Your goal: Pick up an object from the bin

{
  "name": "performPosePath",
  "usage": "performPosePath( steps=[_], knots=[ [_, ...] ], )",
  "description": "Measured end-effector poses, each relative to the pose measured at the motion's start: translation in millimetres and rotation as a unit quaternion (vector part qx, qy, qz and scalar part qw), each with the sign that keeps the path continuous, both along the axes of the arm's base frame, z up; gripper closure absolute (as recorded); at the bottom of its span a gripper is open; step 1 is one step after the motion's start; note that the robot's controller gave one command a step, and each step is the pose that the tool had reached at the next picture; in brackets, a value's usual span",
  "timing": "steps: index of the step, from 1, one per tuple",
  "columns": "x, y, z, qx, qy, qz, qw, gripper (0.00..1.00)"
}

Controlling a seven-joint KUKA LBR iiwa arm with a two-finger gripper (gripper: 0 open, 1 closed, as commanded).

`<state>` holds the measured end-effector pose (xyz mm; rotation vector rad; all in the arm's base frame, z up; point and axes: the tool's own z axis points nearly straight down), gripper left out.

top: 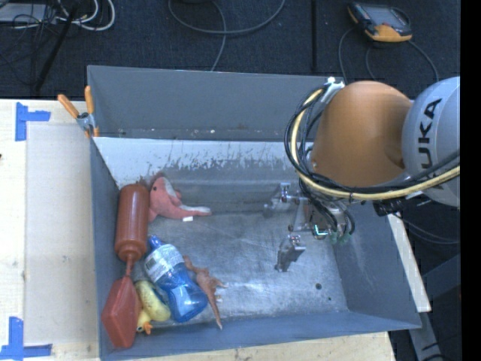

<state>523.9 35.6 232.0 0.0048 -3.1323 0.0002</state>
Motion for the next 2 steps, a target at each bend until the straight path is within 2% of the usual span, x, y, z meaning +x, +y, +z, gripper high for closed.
performPosePath(
  steps=[1, 2],
  knots=[
    [1.5, -0.3, 3.7, 0.0, -0.0038, -0.001, 1.0, 0.0],
    [-2.0, 28.4, -49.7, 0.0, -0.0065, 0.031, 0.9995, 0.0]
  ],
)
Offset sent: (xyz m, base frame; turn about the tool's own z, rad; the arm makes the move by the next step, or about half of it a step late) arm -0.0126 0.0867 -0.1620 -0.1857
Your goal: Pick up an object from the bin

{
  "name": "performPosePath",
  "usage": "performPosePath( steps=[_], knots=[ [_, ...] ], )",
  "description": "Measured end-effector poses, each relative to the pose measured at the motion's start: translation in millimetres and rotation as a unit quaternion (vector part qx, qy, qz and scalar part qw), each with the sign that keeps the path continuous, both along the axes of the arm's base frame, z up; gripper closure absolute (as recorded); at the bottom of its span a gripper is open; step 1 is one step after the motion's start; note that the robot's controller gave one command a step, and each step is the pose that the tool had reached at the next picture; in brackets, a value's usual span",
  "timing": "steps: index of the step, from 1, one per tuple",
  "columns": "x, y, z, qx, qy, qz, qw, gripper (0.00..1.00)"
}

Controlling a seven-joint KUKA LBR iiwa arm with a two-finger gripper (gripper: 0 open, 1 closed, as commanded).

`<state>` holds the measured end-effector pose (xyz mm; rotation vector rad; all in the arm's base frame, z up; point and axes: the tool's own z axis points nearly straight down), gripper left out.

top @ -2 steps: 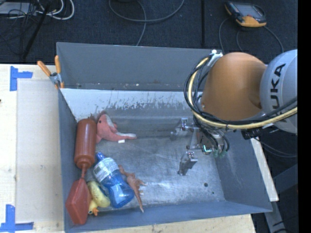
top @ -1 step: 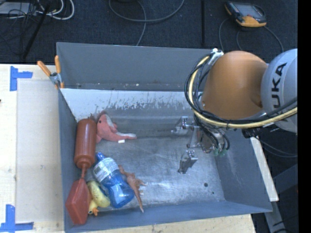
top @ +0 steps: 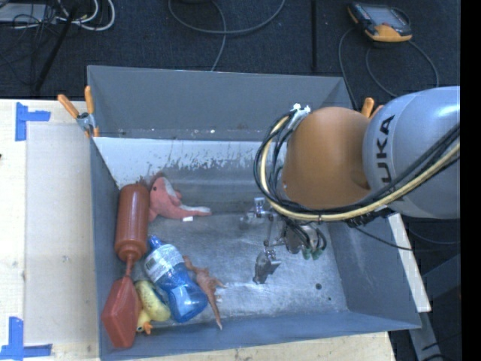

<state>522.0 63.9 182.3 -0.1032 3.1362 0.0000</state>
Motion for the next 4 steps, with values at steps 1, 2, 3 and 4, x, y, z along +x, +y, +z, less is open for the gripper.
performPosePath(
  steps=[1, 2, 3, 4],
  knots=[
    [18.7, 70.9, -17.7, 0.0, 0.002, 0.059, 0.9982, 0.0],
    [12.5, 81.3, -58.2, 0.002, 0.001, 0.155, 0.9879, 0.0],
    [-7.4, 65.0, -92.4, -0.001, 0.0019, 0.301, 0.9535, 0.0],
    [-9.3, 70.7, -109.8, -0.001, 0.0033, 0.155, 0.988, 1.0]
  ],
)
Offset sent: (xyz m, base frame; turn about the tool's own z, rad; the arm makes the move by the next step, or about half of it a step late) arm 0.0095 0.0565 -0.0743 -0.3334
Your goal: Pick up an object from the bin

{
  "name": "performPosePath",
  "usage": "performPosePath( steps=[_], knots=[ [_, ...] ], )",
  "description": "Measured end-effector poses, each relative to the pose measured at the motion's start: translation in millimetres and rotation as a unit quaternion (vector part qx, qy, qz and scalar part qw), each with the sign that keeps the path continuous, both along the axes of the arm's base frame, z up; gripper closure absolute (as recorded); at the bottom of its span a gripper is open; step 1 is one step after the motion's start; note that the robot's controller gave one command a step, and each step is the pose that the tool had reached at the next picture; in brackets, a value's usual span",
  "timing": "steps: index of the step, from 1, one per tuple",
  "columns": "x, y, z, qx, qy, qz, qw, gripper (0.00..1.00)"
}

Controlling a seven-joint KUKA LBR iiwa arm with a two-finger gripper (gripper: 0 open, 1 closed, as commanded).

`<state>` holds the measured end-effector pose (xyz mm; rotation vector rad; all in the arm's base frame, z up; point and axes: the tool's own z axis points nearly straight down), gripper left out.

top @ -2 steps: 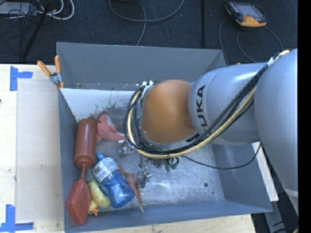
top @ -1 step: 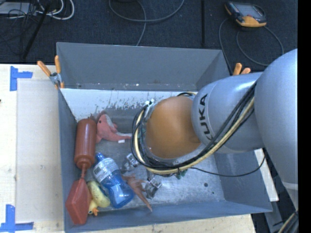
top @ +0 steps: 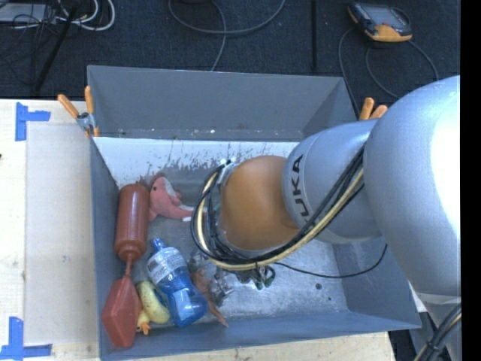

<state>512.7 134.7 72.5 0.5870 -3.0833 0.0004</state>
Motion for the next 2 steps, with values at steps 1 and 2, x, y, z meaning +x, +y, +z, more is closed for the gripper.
performPosePath(
  steps=[1, 2],
  knots=[
    [0.0, 0.0, 0.0, 0.0, -0.0001, 0.0, 1.0, 1.0],
    [-0.9, -0.2, 4.4, 0.0, 0.0004, 0.0, 1.0, 1.0]
  ],
)
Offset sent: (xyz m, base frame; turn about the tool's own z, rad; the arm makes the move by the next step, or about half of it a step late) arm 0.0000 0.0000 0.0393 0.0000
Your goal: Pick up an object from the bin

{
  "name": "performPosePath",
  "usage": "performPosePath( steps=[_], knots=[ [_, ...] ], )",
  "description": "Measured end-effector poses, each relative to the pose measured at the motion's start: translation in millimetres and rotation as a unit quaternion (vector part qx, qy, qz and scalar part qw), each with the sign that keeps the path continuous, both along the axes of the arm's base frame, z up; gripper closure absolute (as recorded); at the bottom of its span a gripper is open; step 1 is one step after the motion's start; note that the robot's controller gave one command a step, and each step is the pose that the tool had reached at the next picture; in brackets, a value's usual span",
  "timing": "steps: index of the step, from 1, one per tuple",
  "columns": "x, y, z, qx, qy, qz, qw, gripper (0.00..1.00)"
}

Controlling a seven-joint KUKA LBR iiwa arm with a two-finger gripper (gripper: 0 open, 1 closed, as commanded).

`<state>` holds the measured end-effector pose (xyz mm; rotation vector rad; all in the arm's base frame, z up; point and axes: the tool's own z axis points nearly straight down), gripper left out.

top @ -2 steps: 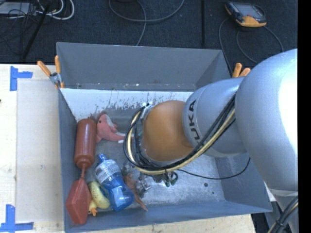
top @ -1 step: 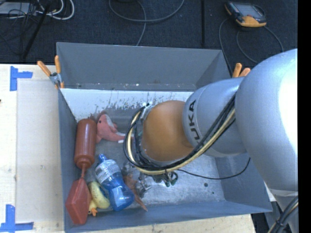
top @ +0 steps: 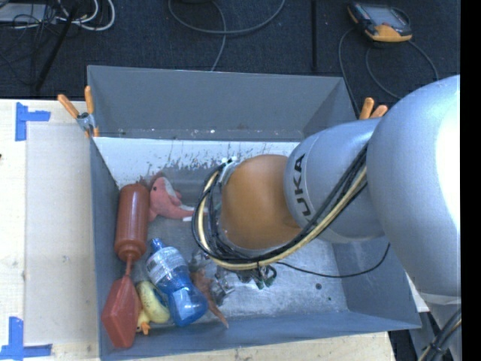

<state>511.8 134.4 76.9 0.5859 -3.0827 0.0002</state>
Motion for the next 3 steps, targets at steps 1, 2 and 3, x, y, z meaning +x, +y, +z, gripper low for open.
performPosePath(
  steps=[1, 2, 3],
  knots=[
    [0.5, -0.1, 10.4, 0.0, -0.0016, 0.0, 1.0, 1.0],
    [0.8, 0.1, 15.4, 0.0, -0.0025, -0.001, 1.0, 1.0],
    [-0.8, -0.1, 22.2, 0.0, 0.0006, 0.0, 1.0, 1.0]
  ],
)
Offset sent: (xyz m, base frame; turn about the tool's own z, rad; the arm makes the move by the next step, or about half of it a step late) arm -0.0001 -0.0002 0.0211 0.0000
